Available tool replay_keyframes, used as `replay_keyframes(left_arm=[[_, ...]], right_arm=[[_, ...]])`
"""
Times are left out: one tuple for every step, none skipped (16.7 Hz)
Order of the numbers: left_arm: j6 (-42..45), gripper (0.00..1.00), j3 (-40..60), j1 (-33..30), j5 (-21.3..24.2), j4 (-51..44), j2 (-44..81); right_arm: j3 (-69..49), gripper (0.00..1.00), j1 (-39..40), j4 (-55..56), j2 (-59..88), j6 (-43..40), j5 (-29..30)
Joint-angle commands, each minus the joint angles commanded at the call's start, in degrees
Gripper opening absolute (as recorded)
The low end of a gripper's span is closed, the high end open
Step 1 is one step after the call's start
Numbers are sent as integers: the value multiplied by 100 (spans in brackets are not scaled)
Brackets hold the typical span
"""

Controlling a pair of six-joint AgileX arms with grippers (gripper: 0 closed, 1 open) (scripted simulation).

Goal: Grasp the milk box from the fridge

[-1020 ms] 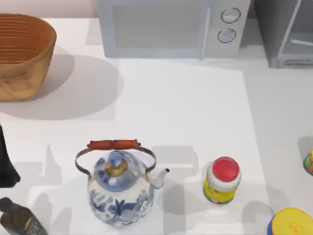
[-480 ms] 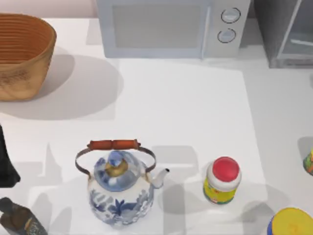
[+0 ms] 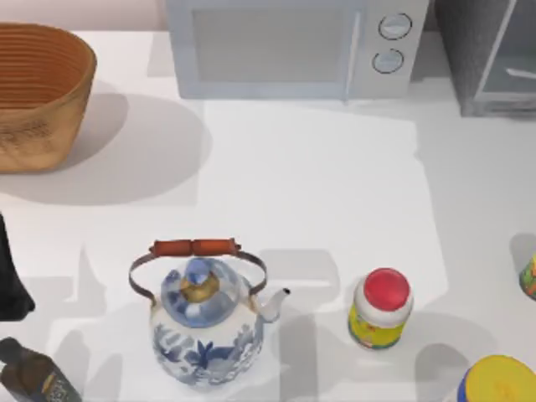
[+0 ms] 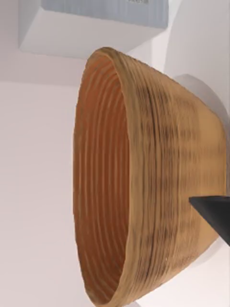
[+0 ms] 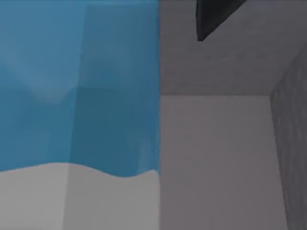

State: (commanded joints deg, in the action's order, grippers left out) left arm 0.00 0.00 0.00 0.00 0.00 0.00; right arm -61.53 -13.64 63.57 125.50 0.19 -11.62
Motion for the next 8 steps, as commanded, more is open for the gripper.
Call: replay_keyframes(left_arm=[[0, 100, 0, 0, 0, 0, 0], [0, 100, 0, 0, 0, 0, 0], [0, 100, 0, 0, 0, 0, 0], [0, 100, 0, 0, 0, 0, 0], [0, 100, 0, 0, 0, 0, 0], [0, 100, 0, 0, 0, 0, 0], [0, 100, 0, 0, 0, 0, 0], [0, 100, 0, 0, 0, 0, 0]], right_arm=[[0, 100, 0, 0, 0, 0, 0], [20, 100, -29, 16, -32, 2, -13], [1, 100, -25, 1, -15, 1, -12], [-78, 100, -13, -44, 43, 0, -6], [-217, 100, 2, -111, 131, -2, 7], [-417, 100, 23, -200, 245, -4, 23], [-671, 100, 42, -310, 370, -4, 46], [-952, 100, 63, -429, 498, -3, 71]])
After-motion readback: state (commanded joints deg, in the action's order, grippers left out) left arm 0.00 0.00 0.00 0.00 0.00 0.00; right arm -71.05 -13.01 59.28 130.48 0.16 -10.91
